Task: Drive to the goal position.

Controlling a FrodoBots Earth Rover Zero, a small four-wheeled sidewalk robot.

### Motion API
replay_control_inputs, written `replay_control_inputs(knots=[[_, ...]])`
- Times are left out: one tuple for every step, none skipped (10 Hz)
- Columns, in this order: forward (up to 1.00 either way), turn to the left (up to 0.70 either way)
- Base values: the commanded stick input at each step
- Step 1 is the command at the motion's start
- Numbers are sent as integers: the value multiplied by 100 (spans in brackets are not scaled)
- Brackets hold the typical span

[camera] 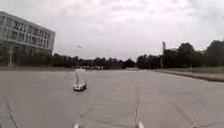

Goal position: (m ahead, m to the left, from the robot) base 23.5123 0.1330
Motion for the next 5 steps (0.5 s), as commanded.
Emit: replay_control_inputs(knots=[[85,0],[85,-3],[85,-24],[85,-33],[85,-2]])
